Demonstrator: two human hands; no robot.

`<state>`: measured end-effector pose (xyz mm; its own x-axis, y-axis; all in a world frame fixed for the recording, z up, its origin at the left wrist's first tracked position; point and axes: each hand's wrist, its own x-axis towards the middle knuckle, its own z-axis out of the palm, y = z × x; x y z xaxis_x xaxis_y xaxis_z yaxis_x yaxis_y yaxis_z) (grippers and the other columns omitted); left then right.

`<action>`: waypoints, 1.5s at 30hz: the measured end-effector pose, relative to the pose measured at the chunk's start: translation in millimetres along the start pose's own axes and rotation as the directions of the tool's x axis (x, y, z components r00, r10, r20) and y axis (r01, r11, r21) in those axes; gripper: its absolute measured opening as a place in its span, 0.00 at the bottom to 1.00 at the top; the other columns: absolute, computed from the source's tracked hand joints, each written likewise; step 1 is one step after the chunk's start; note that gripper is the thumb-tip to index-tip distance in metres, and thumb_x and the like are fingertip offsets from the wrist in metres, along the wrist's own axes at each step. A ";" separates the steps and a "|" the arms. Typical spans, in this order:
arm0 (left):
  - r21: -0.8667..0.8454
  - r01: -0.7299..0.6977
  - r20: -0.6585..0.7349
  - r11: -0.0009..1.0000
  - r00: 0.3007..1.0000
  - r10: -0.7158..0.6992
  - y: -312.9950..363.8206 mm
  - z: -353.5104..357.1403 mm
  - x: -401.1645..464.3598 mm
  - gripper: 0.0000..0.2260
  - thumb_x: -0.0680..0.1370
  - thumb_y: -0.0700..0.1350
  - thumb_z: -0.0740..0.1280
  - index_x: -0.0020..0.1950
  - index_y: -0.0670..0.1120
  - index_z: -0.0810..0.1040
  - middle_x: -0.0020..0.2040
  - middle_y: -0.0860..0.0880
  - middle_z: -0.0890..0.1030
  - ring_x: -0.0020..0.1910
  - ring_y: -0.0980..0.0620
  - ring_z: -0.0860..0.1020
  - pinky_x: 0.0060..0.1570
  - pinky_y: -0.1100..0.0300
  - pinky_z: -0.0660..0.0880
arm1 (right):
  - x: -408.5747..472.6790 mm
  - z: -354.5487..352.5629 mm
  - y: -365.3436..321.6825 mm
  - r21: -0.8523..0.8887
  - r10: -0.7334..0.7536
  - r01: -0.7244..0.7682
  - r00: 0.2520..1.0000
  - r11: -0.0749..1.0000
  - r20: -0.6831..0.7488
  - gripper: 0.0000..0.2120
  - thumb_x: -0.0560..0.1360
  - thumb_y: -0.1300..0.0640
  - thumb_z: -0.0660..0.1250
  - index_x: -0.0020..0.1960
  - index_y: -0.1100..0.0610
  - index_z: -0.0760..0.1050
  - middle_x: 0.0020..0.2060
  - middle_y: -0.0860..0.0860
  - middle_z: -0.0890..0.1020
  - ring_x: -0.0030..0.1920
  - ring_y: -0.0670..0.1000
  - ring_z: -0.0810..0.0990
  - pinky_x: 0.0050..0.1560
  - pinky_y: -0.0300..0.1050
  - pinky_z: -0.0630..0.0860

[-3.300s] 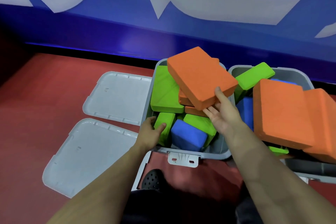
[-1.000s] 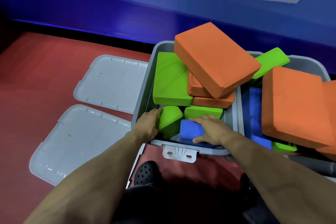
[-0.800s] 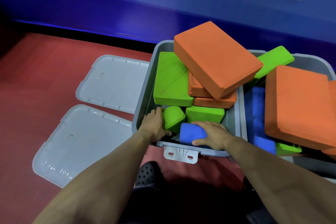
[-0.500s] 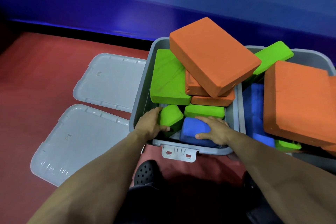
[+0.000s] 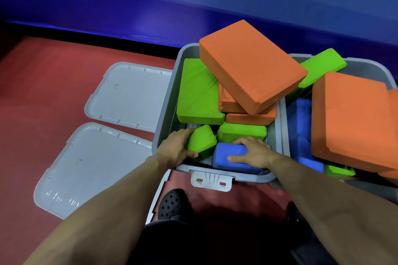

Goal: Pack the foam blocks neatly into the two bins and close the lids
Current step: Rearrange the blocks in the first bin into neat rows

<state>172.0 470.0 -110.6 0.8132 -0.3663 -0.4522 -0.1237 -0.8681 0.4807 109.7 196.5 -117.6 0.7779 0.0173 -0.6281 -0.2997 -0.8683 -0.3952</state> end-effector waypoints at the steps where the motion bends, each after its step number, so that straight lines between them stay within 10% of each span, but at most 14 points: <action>1: 0.009 -0.012 -0.001 1.000 1.000 0.012 -0.3 0.1 -0.6 0.40 0.70 0.57 0.78 0.78 0.54 0.64 0.71 0.48 0.74 0.69 0.44 0.71 0.66 0.40 0.71 | -0.4 1.5 0.7 -0.027 -0.004 0.005 1.000 1.000 0.026 0.38 0.68 0.29 0.71 0.74 0.38 0.64 0.73 0.47 0.64 0.75 0.55 0.59 0.75 0.55 0.54; 38: -0.072 -0.039 -0.070 0.997 0.997 0.033 11.0 -18.3 7.7 0.44 0.71 0.57 0.79 0.80 0.49 0.61 0.75 0.46 0.68 0.73 0.43 0.68 0.71 0.42 0.67 | 5.8 -4.2 -10.3 -0.218 -0.255 0.236 0.965 0.947 -0.064 0.36 0.76 0.38 0.69 0.77 0.53 0.63 0.68 0.53 0.70 0.68 0.55 0.69 0.70 0.51 0.66; 45: -0.034 -0.005 -0.032 0.999 0.999 0.004 9.6 -17.4 8.7 0.46 0.71 0.60 0.77 0.82 0.50 0.57 0.77 0.46 0.68 0.74 0.42 0.68 0.71 0.39 0.66 | 13.8 11.6 -14.3 -0.224 -0.167 0.168 0.986 0.960 0.023 0.50 0.69 0.34 0.73 0.81 0.52 0.54 0.78 0.51 0.62 0.77 0.54 0.61 0.74 0.51 0.58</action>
<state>187.8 464.4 -96.8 0.8305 -0.3588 -0.4262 -0.1080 -0.8542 0.5086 118.3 214.9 -128.4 0.8043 0.1732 -0.5684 -0.0333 -0.9419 -0.3342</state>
